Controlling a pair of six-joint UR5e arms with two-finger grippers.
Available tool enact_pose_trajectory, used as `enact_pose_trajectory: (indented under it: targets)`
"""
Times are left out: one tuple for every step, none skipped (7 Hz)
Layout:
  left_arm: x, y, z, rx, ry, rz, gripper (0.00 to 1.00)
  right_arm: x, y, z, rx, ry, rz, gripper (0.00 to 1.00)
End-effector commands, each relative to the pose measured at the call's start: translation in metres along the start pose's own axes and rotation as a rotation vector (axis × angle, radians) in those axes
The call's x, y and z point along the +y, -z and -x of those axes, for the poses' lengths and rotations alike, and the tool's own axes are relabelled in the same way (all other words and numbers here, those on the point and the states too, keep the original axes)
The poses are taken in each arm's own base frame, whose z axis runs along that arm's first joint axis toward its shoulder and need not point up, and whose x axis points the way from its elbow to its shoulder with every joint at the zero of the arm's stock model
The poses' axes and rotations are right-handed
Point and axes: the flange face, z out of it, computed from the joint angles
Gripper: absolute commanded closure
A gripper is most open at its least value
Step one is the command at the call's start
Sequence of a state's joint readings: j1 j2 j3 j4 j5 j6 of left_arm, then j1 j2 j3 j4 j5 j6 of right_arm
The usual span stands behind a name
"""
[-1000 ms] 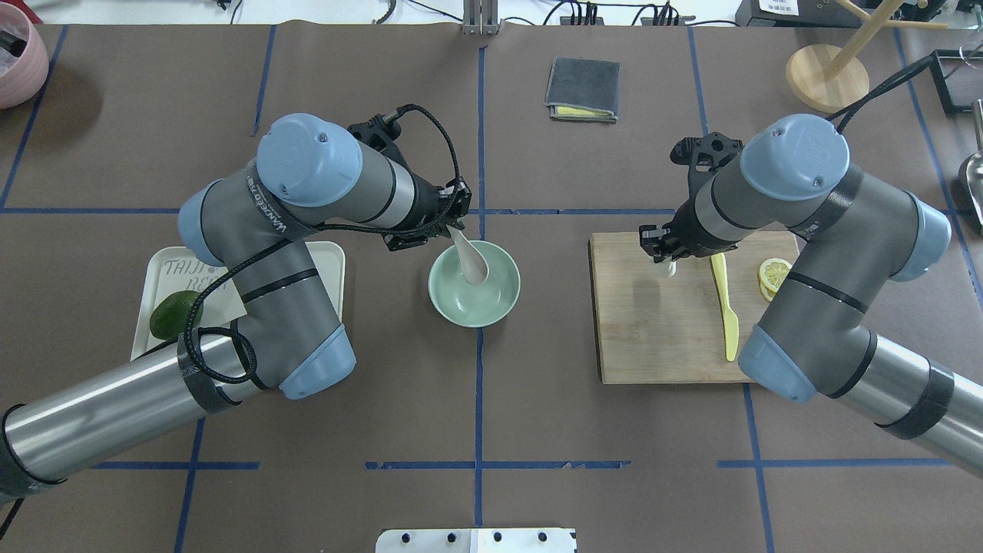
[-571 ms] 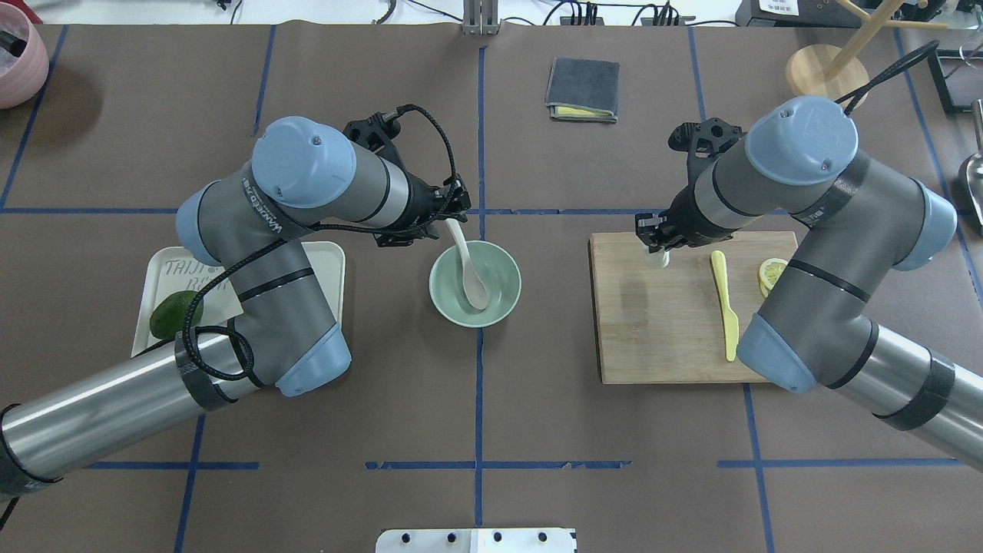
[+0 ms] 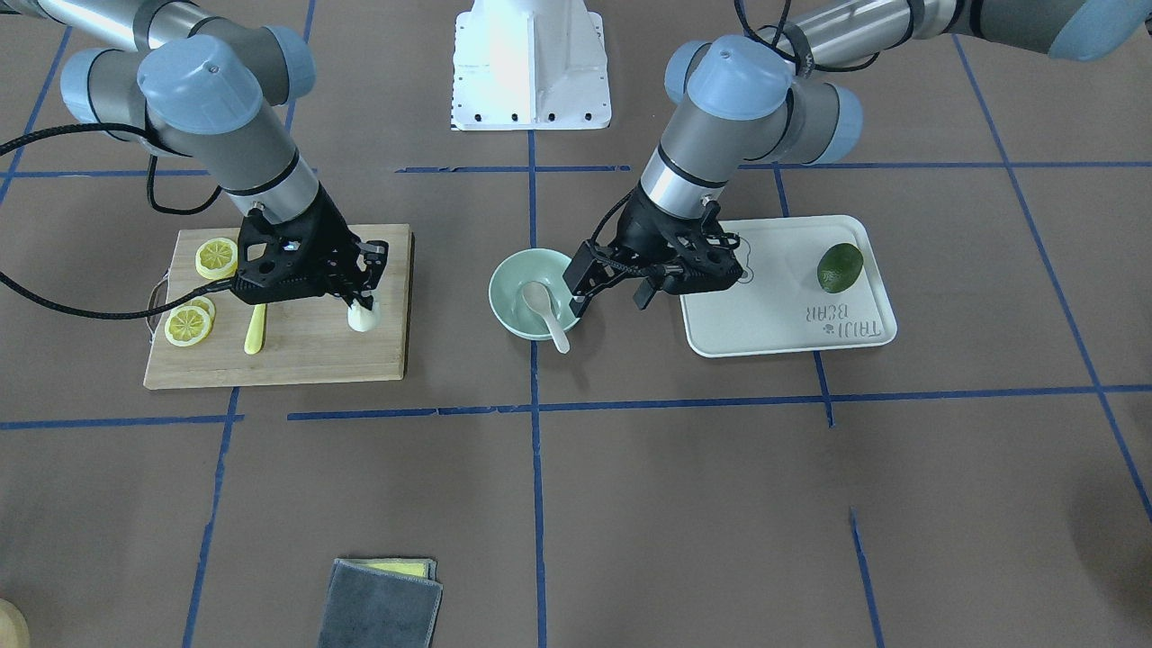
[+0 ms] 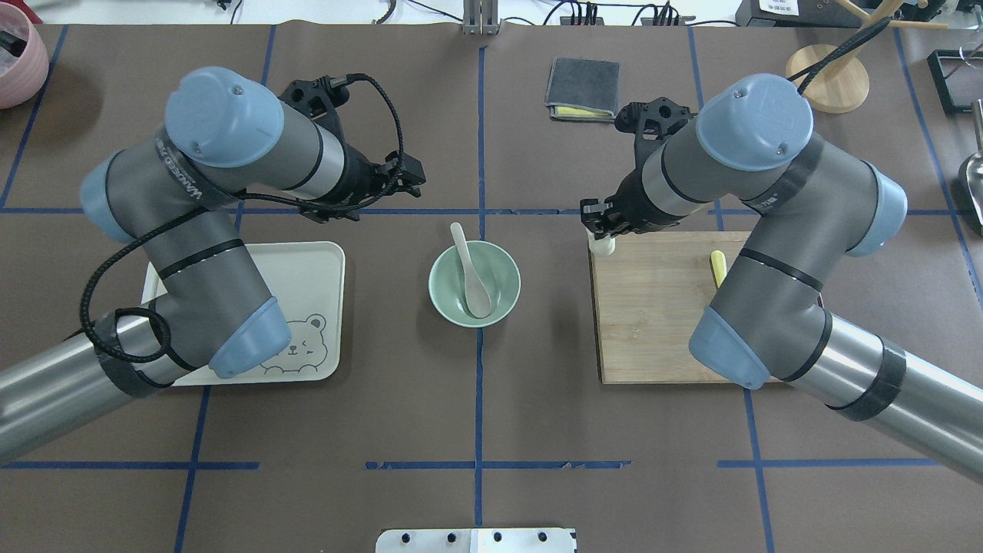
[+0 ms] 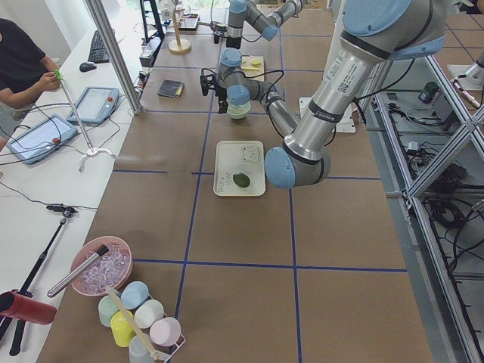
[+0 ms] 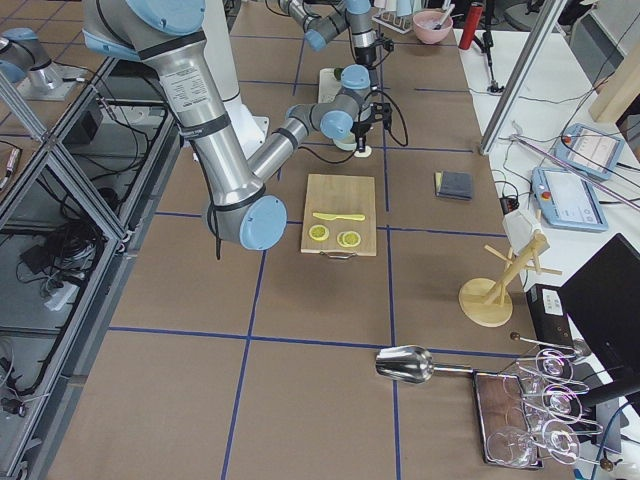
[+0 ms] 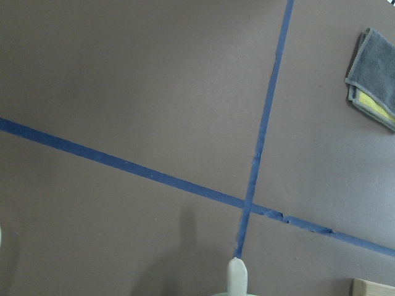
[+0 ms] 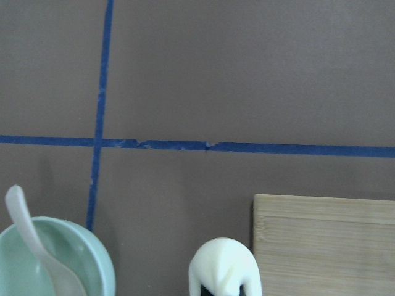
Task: Put spoon and bun in bowl
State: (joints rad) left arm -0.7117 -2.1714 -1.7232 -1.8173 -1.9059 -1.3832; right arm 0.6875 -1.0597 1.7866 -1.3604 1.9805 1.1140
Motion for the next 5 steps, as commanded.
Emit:
enact_pose_trajectory:
  targets:
    - [-0.046,0.04,0.04,-0.161,-0.168,-0.026,0.0,0.019,-0.012,0.074,-0.034,0.032,-0.044,1.0]
    - [-0.066,0.062,0.07,-0.181,-0.235,-0.053,0.0,0.029,-0.031,0.103,-0.025,0.03,-0.052,1.0]
    - [-0.089,0.074,0.102,-0.218,-0.285,-0.073,0.0,0.036,-0.045,0.126,-0.015,0.044,-0.065,1.0]
    - [-0.105,0.081,0.132,-0.256,-0.338,-0.078,0.0,0.04,-0.052,0.149,-0.013,0.042,-0.081,1.0]
    - [-0.134,0.104,0.166,-0.295,-0.377,-0.104,0.0,0.043,-0.056,0.156,-0.012,0.04,-0.077,1.0]
